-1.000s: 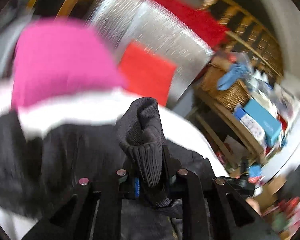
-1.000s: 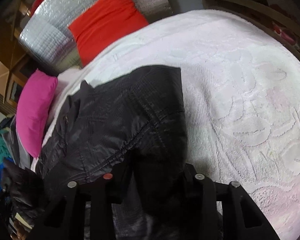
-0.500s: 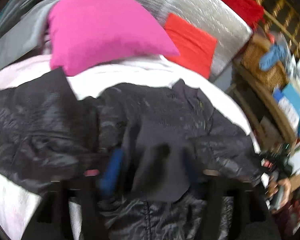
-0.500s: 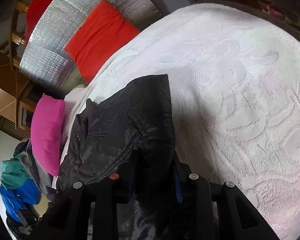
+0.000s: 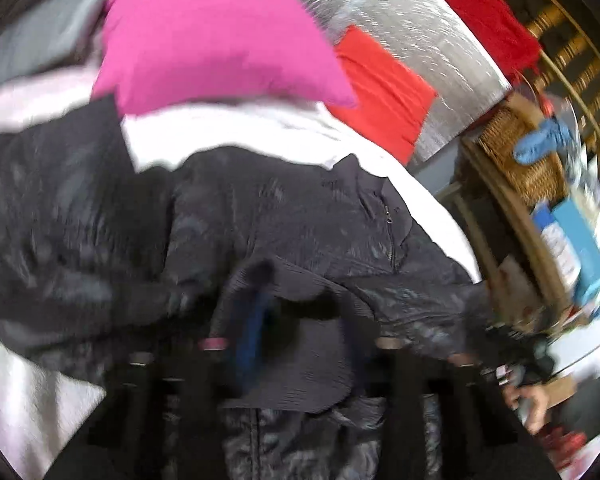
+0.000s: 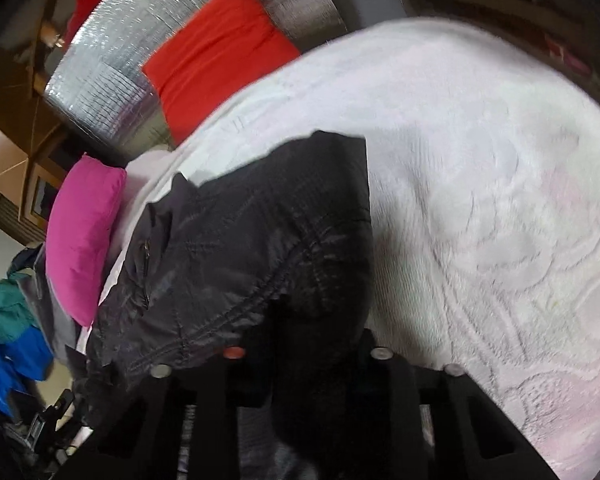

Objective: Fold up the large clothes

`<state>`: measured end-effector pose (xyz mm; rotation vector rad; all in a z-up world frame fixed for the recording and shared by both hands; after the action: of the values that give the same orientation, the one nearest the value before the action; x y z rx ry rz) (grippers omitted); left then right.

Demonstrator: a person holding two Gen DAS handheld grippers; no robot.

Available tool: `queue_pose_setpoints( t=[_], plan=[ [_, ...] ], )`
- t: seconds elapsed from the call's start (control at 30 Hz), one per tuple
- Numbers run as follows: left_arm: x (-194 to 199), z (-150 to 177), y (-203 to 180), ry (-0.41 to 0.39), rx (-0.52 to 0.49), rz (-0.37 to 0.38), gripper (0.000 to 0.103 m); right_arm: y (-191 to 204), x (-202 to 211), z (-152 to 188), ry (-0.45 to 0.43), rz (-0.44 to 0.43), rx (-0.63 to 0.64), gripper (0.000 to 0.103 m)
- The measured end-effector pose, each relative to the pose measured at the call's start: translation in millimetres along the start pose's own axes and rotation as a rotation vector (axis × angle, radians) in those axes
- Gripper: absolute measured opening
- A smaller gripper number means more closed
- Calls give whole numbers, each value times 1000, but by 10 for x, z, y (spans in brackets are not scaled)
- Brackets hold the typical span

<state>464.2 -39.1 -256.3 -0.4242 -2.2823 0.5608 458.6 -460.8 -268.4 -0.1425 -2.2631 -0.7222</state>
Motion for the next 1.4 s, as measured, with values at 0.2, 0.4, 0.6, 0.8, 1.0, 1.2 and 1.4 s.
queue_pose_setpoints(
  t=[0.2,0.4,0.6,0.8,1.0,1.2,1.4],
  plan=[
    [127,-294,-182,-179,-118,-51,9,94,189,-96,-106,6,48,18],
    [-82,-263,141,-120,-159,-280,8,-134,-47,55,40,31,-29,18],
    [-68,-175,235,-23,-6,-165,30,-212,48,121,97,-3,-92,26],
    [-60,-79,178,44,68,-41,82,-250,98,133,104,-23,-140,43],
    [-325,123,58,147,-59,-86,81,-238,51,126,116,5,-138,50],
    [-322,30,68,77,-98,-113,16,-233,15,115,110,13,-142,50],
    [-26,-272,-291,-129,-256,-146,12,-175,44,118,93,1,-127,50]
  ],
)
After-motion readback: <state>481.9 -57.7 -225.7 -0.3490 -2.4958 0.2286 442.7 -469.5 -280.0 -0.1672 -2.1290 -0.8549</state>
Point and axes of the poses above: each gripper's, at about its wrist camera, not at the fingertips, and x roughly against the way its jaws point, y to its left, z to its underside, the point moved 7 cm from there along -x, roughly the way its jaws point, and after that the axes turned 6 degrees about -y, right-handed, at the moved point
